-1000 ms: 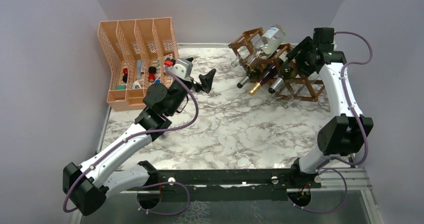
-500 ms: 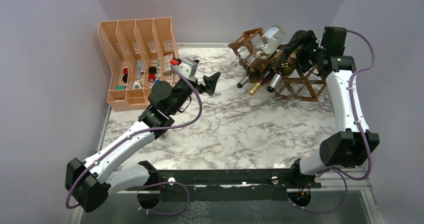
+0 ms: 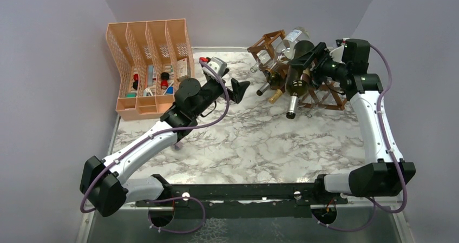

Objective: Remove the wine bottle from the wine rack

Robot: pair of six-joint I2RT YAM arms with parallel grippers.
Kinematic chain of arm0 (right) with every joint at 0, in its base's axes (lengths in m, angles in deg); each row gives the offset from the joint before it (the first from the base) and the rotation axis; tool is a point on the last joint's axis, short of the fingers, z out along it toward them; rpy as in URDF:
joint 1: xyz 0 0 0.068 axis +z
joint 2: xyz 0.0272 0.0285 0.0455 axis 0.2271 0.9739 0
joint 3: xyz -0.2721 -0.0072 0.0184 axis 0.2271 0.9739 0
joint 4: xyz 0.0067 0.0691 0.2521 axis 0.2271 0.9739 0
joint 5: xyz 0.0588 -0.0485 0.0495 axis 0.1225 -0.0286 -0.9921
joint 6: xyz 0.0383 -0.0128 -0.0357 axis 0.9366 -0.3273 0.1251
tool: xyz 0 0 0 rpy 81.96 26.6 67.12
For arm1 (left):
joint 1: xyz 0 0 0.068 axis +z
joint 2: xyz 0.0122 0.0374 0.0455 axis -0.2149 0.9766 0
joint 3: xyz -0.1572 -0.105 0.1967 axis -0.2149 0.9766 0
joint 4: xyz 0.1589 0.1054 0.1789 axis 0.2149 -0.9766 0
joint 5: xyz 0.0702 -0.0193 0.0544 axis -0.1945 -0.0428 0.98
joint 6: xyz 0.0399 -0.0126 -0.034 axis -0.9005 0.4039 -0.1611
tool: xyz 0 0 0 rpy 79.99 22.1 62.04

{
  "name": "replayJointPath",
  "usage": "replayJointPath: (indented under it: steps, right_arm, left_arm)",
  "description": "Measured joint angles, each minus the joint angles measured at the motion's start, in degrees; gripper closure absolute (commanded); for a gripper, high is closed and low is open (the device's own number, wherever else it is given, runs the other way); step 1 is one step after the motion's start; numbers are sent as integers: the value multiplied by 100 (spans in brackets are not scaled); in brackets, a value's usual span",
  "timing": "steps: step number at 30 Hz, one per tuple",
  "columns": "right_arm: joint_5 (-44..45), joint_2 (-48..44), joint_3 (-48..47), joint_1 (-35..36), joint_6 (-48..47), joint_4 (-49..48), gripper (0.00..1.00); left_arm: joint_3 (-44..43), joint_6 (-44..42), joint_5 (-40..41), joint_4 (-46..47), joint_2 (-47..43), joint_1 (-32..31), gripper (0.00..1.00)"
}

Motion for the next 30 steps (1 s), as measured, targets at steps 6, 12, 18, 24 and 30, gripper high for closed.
replayJointPath:
  steps: [6, 12, 18, 24, 30]
  right_arm:
    - [-323, -57, 275, 518, 310, -210, 51]
    - [-551, 48, 284, 1051, 455, -223, 51]
    - [-595, 245, 293, 1565, 555, -240, 51]
    - [-634, 356, 741, 2208, 787, -518, 51]
    - [-671, 391, 1051, 2400, 1003, -643, 51]
  left_arm:
    - [195, -133, -494, -15, -76, -48, 8]
    - [1517, -1690, -1034, 225, -975, -986, 9]
    - [1987, -3722, -896, 374, -1493, -2179, 10]
    - [1816, -5250, -203, 511, -1132, -2992, 17]
    - [1753, -6124, 122, 769, -752, -3257, 26]
